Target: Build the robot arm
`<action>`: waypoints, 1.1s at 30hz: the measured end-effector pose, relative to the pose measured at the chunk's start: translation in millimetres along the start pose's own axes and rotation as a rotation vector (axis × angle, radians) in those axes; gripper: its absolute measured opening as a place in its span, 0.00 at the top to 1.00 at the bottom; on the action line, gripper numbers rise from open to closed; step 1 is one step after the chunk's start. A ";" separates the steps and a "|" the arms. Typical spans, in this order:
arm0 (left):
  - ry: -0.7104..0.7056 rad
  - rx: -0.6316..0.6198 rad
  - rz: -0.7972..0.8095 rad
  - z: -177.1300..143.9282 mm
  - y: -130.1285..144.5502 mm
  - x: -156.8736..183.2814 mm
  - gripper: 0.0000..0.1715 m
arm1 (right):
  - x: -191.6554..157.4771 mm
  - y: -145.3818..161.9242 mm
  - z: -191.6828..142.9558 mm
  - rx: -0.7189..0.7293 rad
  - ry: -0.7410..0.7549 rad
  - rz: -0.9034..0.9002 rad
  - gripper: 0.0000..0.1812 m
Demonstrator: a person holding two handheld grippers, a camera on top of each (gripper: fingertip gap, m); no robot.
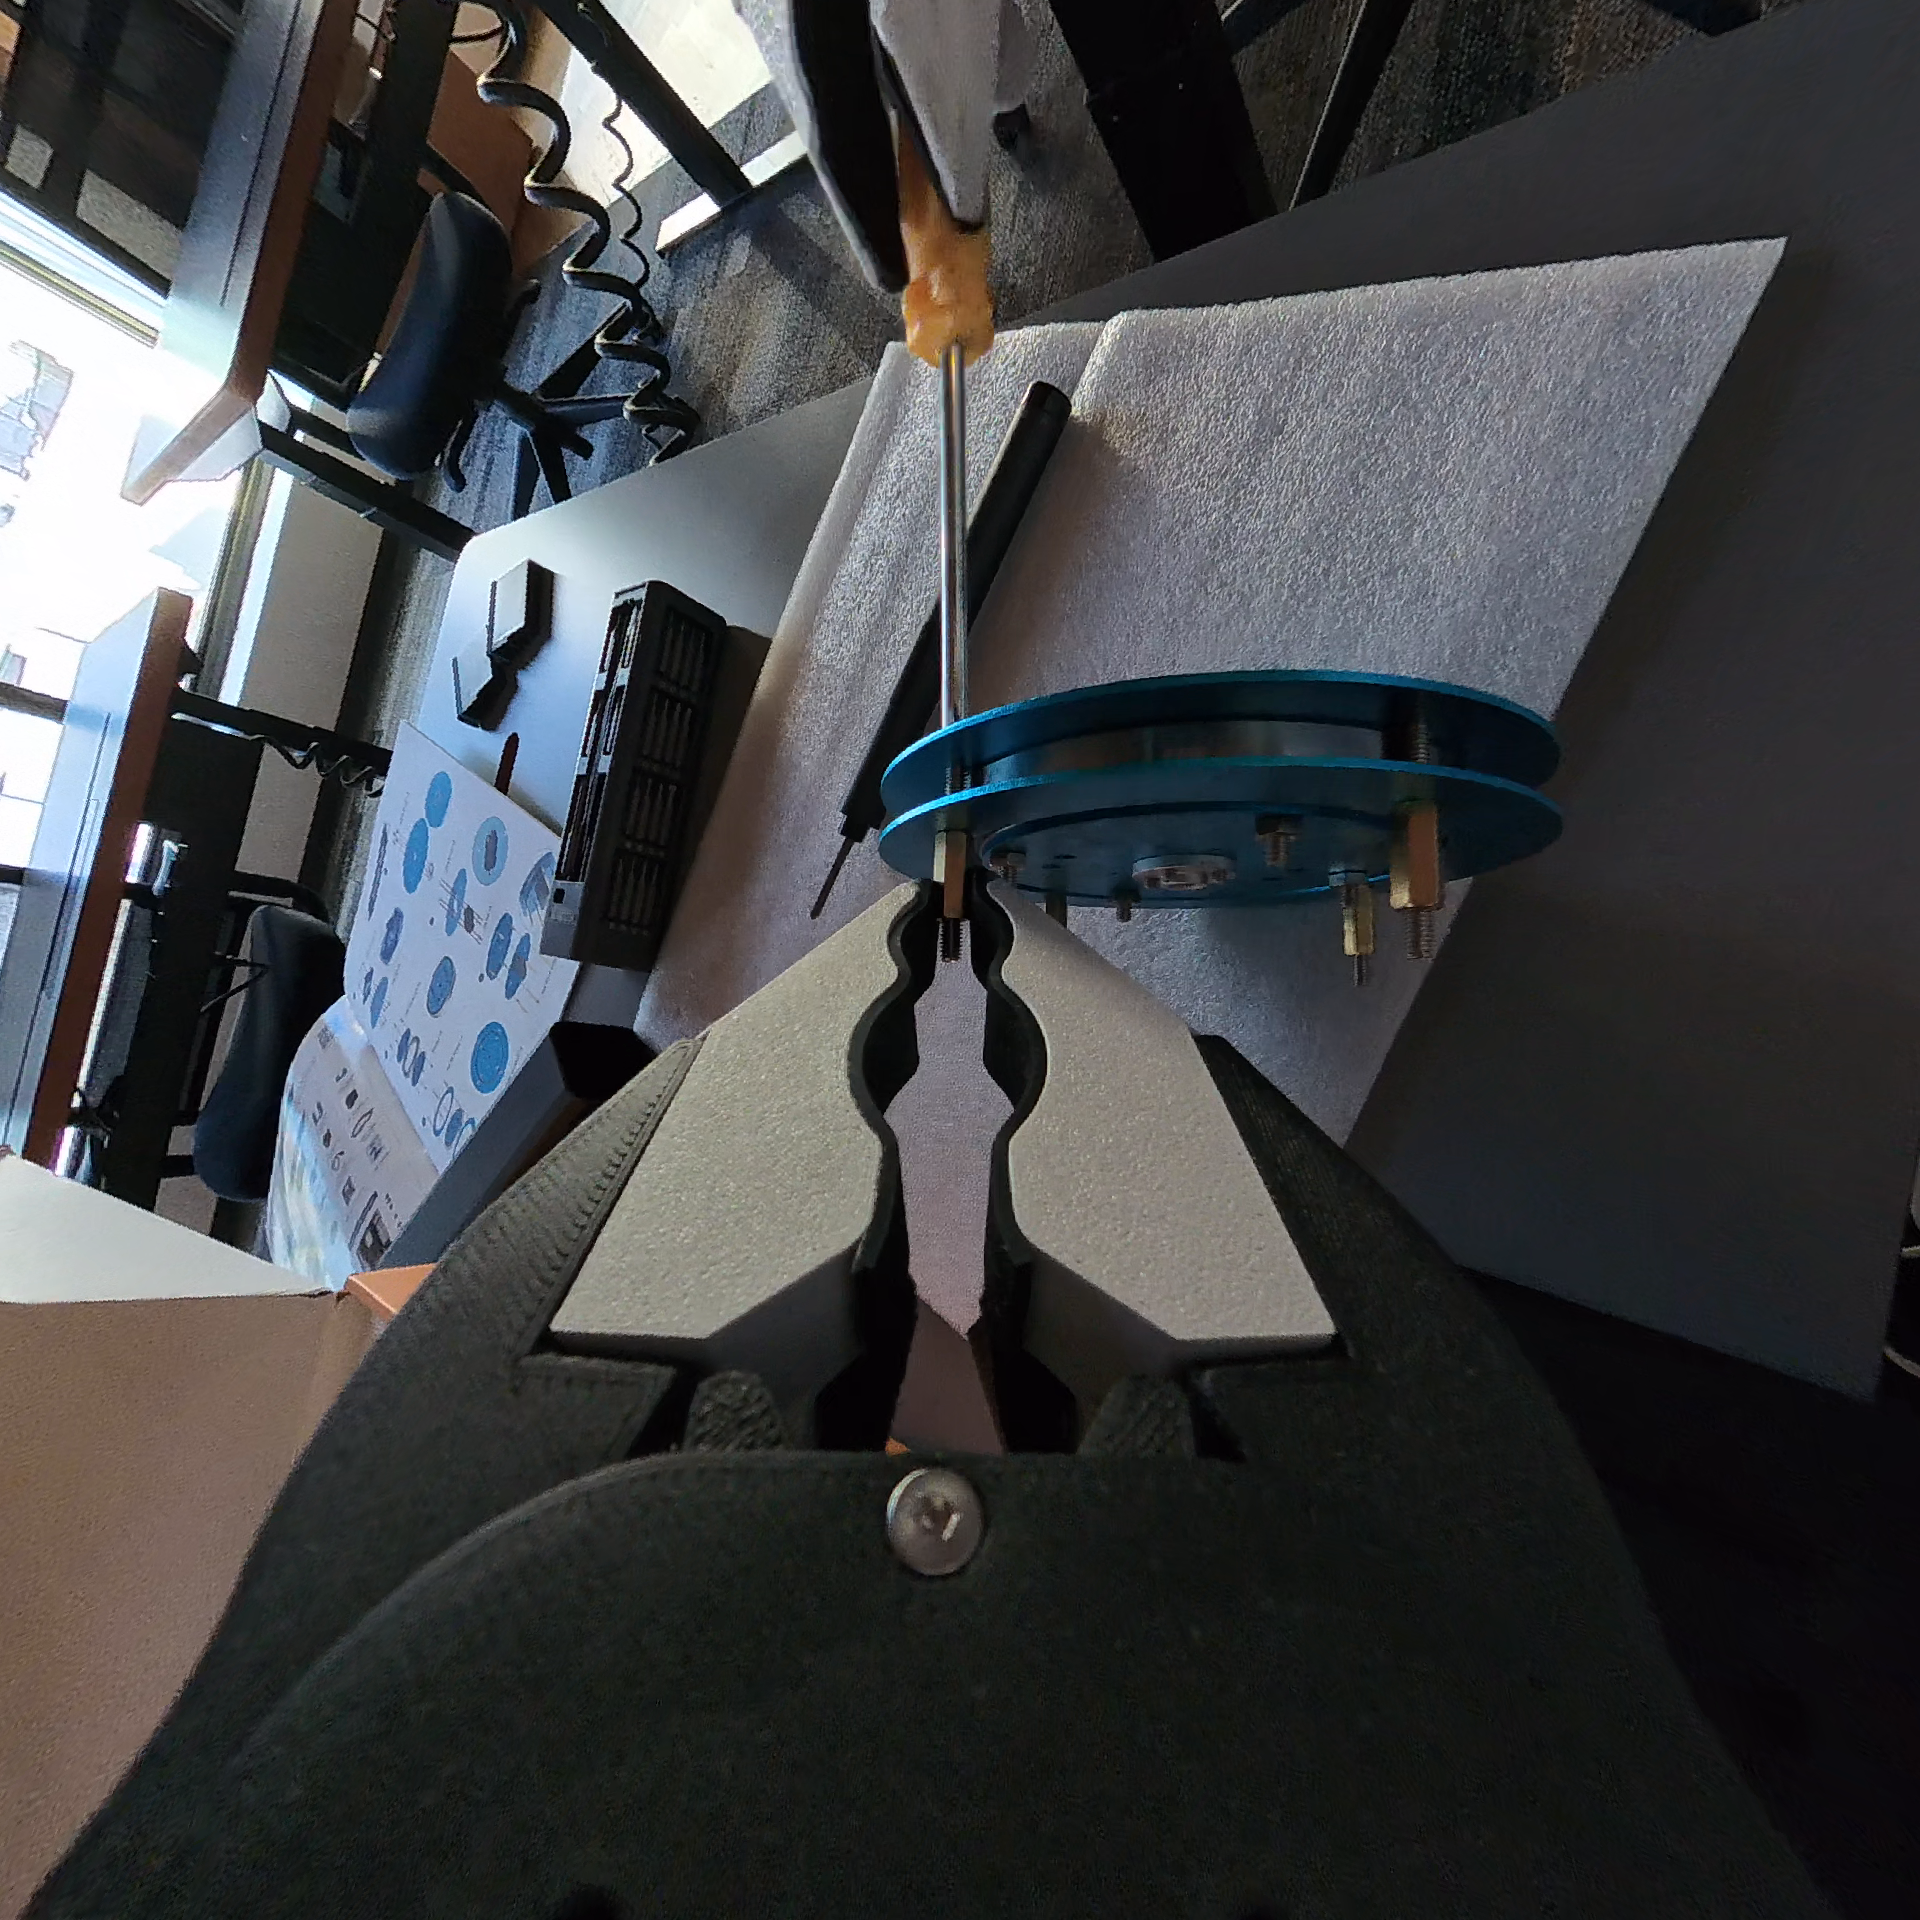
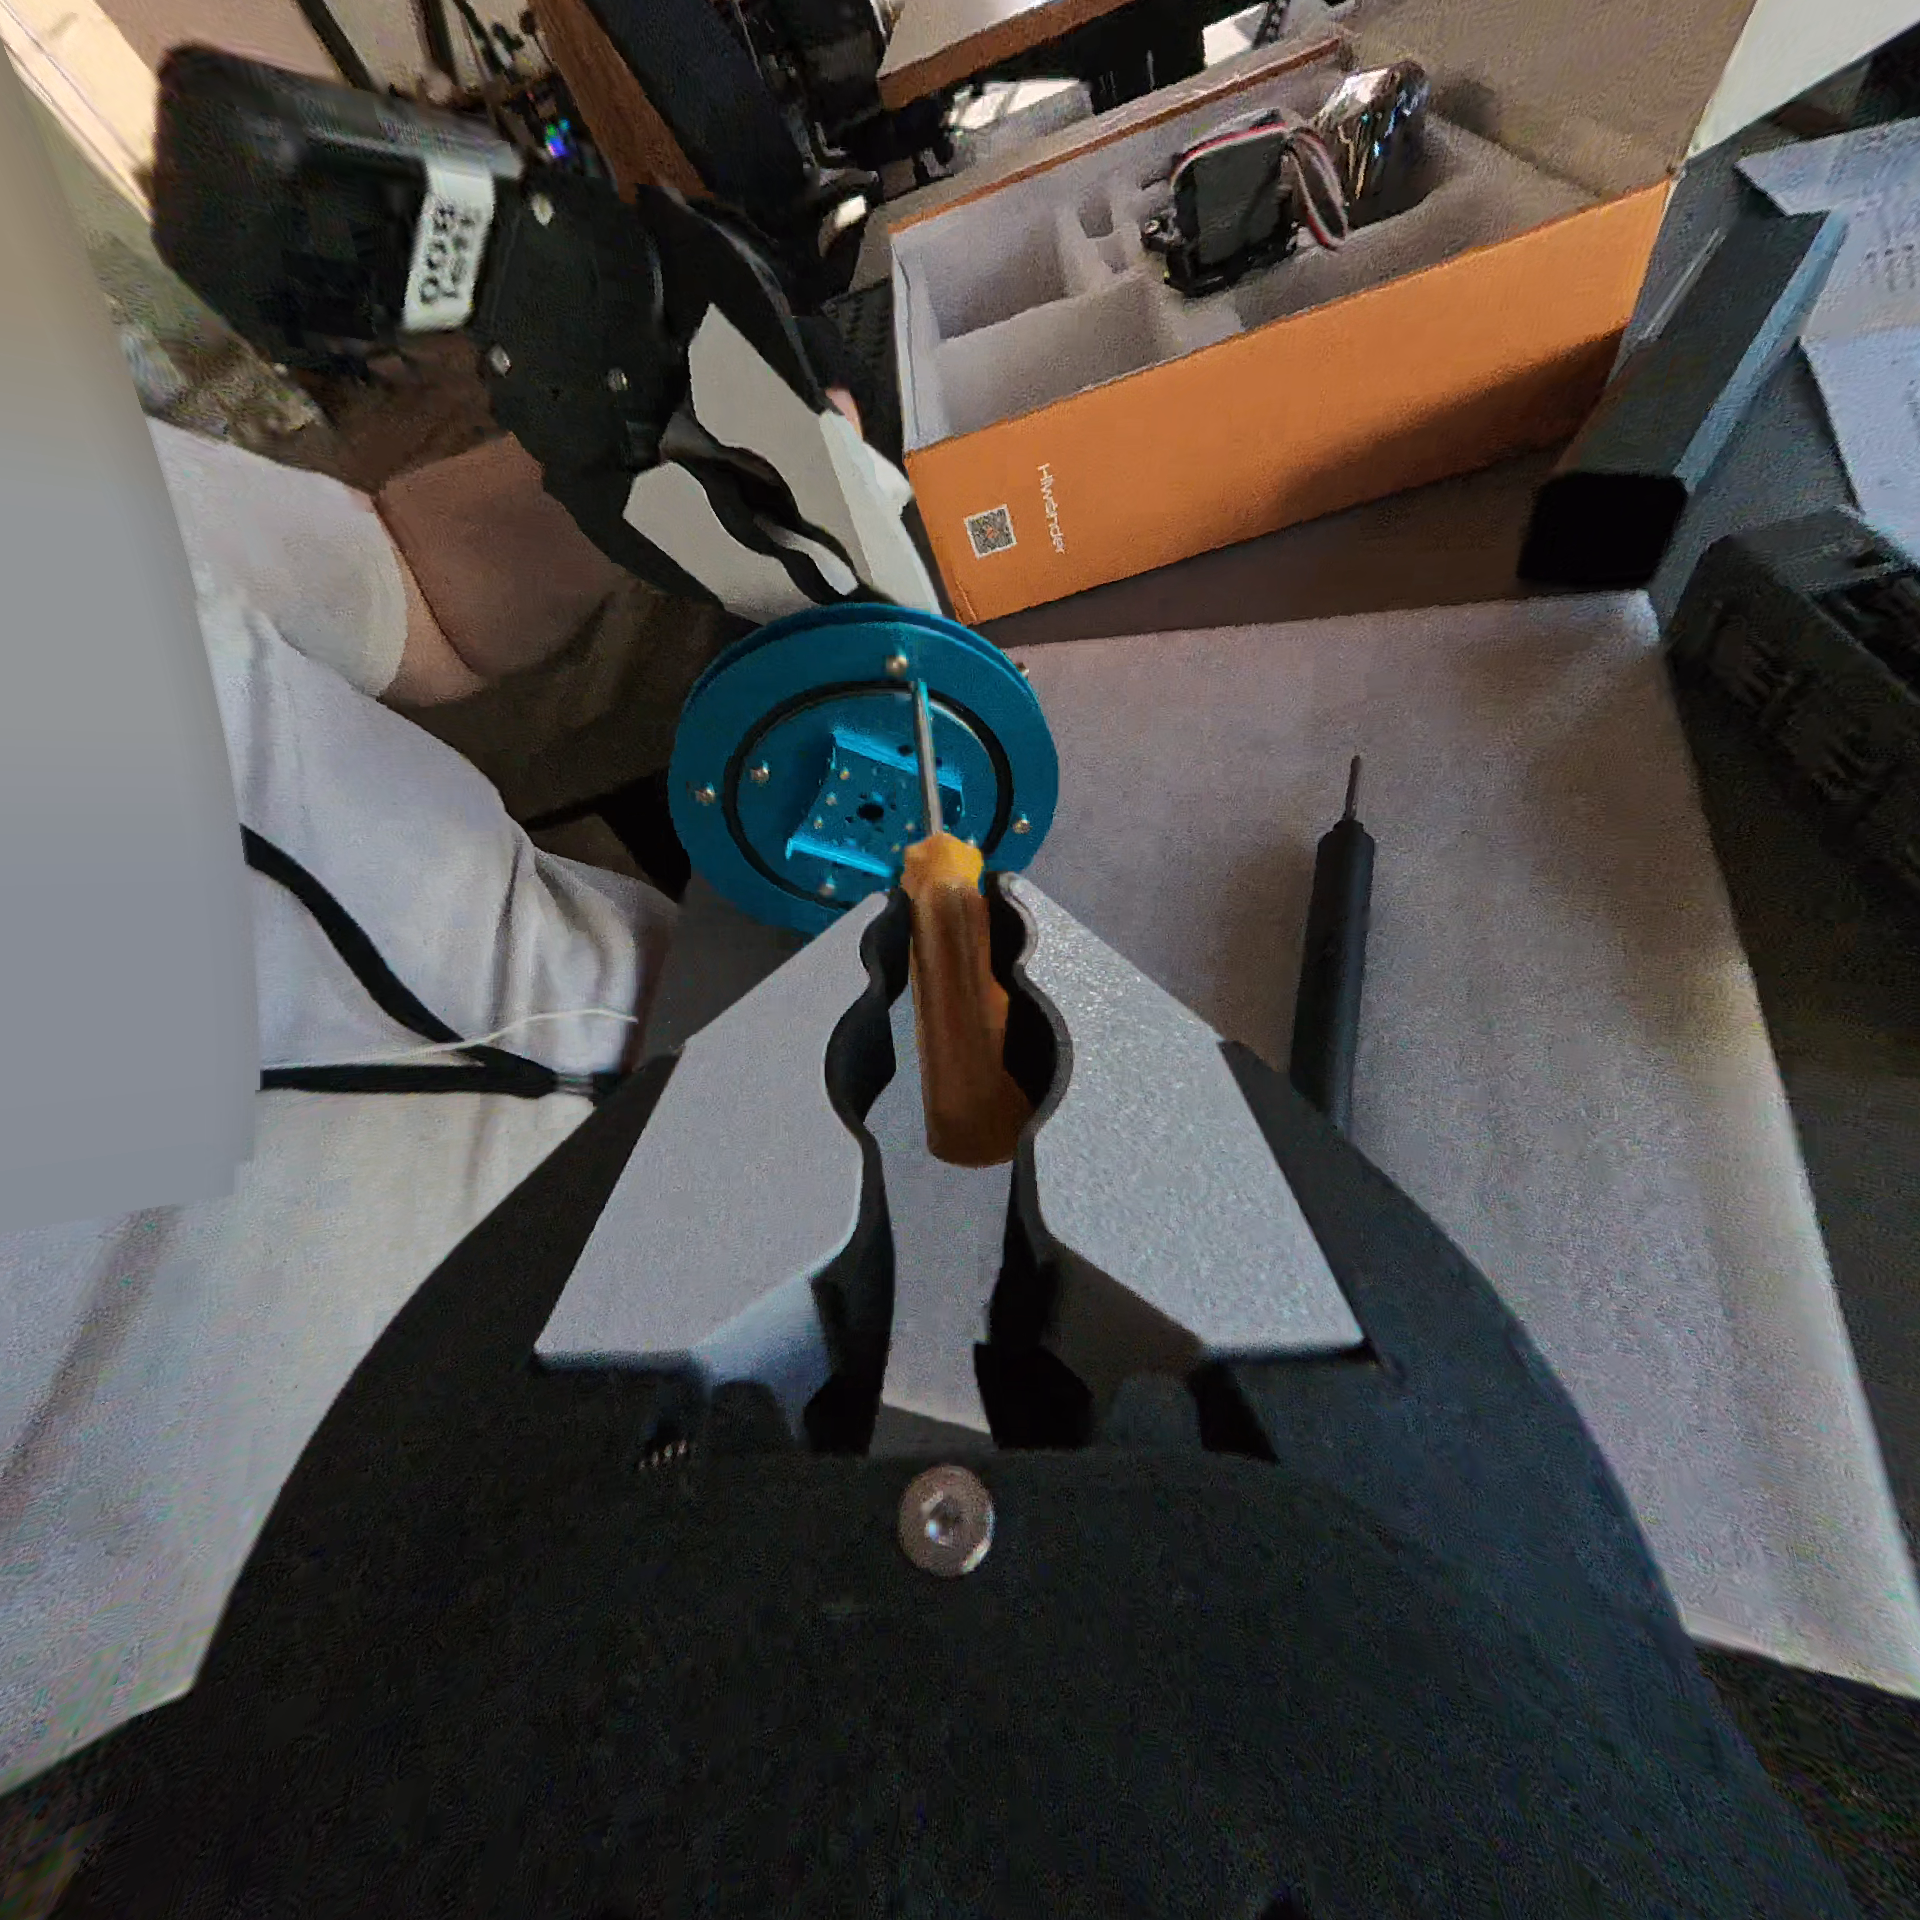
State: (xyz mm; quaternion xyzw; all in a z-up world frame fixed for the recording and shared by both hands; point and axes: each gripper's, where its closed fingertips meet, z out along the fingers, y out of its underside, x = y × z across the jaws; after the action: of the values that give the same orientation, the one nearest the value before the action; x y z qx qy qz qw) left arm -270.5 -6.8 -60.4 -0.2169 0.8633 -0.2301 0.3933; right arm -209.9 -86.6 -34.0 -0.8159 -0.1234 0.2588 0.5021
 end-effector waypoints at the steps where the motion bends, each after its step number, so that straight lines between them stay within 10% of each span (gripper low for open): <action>1: -0.001 -0.006 0.000 0.4 1.3 -0.8 0.98 | 5.6 7.6 -1.6 -0.029 0.049 -0.042 0.92; 17: 0.004 -0.035 -0.040 1.8 15.8 -6.0 0.98 | 50.0 109.1 -4.2 -0.224 0.305 -0.242 0.79; 26: -0.001 -0.039 -0.057 4.7 16.9 -8.4 0.98 | 49.8 106.9 -11.3 -0.152 0.289 -0.225 0.91; 33: 0.001 -0.044 -0.045 6.7 13.4 -9.0 0.98 | -40.1 45.0 6.5 -0.042 0.268 -0.523 0.91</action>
State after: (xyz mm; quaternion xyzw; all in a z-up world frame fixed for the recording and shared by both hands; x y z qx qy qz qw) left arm -262.5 7.3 -66.7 -0.2449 0.8632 -0.2202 0.3828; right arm -249.6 -121.1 -64.1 -0.7935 -0.2675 0.0079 0.5466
